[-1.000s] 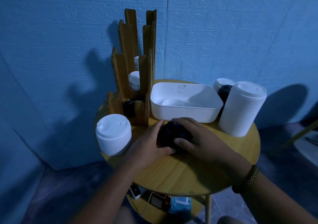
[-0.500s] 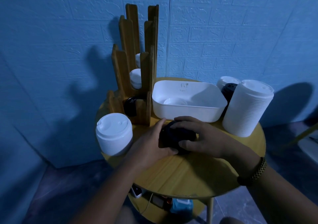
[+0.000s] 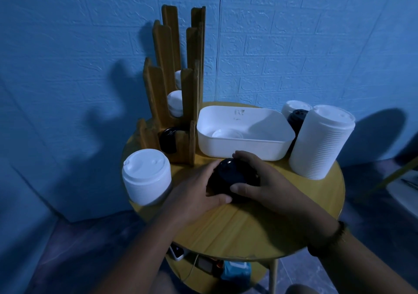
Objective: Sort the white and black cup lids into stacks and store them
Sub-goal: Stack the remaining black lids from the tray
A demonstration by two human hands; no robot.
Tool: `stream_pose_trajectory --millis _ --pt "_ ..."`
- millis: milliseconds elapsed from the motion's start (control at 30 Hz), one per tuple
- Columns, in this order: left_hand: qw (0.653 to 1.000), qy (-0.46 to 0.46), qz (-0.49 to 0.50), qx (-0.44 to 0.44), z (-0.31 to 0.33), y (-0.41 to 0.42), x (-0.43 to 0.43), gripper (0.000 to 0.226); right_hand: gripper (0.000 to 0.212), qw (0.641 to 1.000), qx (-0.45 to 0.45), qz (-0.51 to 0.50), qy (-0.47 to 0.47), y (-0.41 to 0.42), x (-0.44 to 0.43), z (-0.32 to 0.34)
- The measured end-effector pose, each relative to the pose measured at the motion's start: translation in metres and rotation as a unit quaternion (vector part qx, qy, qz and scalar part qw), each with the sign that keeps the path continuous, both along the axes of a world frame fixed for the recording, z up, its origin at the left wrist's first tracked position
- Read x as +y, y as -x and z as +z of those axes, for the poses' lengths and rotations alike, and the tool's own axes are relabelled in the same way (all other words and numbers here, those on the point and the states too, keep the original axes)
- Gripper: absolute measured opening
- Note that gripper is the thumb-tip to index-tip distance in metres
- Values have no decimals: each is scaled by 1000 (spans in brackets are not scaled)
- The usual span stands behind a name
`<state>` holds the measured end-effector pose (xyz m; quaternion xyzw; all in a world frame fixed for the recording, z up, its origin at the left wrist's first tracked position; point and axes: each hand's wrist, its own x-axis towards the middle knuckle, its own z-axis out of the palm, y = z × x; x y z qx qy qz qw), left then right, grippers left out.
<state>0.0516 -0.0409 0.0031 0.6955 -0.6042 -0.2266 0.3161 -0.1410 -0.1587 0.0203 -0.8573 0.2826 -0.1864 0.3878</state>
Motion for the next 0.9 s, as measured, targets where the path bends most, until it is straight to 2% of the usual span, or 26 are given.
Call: stream_pose_trajectory --millis 100,300,400,500,700,900 --pt "1000 5 0 -1 -1 0 0 86 82 1000 11 -8 -15 2 2 -1" --pt "1000 -2 3 -16 0 0 -1 86 81 982 117 16 150 2 1 -4" --pt "1000 0 5 -23 1 0 -1 83 86 969 162 23 187 2 -1 -5" --pt "1000 -2 9 -28 2 2 -2 82 88 970 163 22 177 3 -3 -5" --pt "998 -9 6 -58 0 4 -3 93 82 989 89 -3 120 1 4 -11" --pt "998 11 15 -54 -1 -1 -6 85 85 997 45 1 67 2 3 -9"
